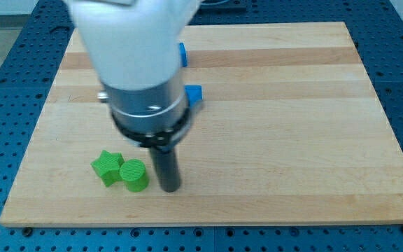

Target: Move the group of blocks towards down

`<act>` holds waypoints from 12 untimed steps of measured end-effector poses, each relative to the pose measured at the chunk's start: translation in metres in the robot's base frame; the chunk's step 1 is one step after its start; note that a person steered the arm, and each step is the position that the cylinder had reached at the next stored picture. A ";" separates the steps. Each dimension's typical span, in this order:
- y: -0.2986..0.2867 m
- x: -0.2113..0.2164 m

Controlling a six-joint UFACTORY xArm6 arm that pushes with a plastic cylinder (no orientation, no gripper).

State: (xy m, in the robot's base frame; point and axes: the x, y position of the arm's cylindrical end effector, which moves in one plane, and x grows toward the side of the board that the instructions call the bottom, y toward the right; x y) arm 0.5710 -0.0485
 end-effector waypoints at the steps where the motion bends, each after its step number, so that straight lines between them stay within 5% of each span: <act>1: 0.063 -0.011; 4: 0.217 -0.183; 6: 0.188 -0.318; 7: 0.146 -0.348; 9: 0.025 -0.326; 12: -0.030 -0.288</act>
State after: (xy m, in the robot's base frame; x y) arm 0.2830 -0.0782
